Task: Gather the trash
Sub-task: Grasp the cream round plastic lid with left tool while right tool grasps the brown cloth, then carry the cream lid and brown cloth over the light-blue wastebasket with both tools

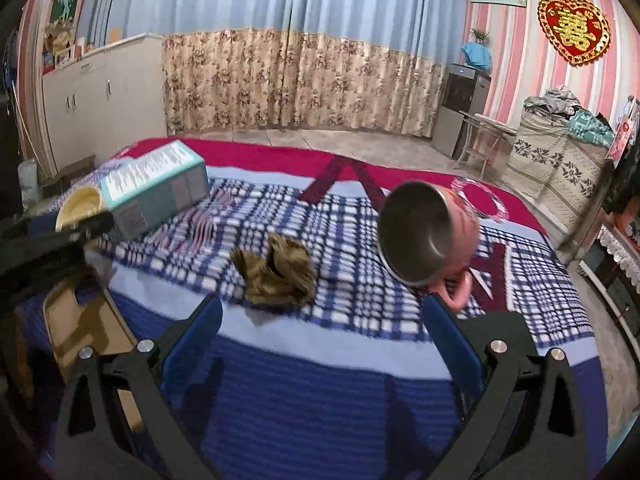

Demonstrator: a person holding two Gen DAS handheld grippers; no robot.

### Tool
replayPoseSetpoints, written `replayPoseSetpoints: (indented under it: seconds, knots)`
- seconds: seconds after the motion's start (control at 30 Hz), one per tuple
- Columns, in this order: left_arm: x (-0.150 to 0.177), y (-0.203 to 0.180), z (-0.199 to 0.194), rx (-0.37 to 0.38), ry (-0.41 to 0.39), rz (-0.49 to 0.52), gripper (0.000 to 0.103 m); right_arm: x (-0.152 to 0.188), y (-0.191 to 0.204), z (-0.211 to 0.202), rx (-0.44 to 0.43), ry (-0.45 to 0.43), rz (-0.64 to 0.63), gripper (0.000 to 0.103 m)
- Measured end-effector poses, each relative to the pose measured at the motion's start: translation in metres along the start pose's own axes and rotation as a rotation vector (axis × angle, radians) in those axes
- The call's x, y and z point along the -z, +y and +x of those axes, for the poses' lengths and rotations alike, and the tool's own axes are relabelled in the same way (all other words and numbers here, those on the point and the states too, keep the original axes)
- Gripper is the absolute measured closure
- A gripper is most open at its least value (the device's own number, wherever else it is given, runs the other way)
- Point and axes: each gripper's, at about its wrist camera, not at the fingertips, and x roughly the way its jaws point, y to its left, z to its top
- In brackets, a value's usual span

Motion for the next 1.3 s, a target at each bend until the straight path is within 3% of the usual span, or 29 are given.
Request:
replayPoseSetpoints:
  seconds: [0.1,0.2,0.33,0.5,0.77,1.1,1.3]
  knots:
    - [0.0,0.004,0.006,-0.006,0.029,-0.015,0.042,-0.009,0.006,0.014,-0.035,0.022,0.023,0.007]
    - [0.0,0.007,0.011,0.0,0.049,-0.028,0.042,-0.014,0.014,0.031,-0.046,0.059,-0.001,0.023]
    - [0.0,0.01,0.015,0.012,0.058,-0.042,0.042,-0.012,0.015,0.052,-0.102,0.138,0.006,0.055]
    - [0.001,0.01,0.016,0.016,0.051,-0.039,0.042,-0.011,0.01,0.025,-0.088,0.036,0.025,0.059]
    - [0.003,0.001,0.014,0.005,0.026,-0.006,0.042,0.022,-0.017,-0.059,0.039,-0.096,0.033,0.059]
    - [0.002,-0.03,-0.028,0.024,-0.154,0.084,0.042,0.079,-0.119,-0.163,0.245,-0.171,0.178,0.059]
    - [0.015,-0.083,-0.07,0.145,-0.18,0.201,0.042,0.124,-0.204,-0.228,0.406,-0.199,0.312,0.059]
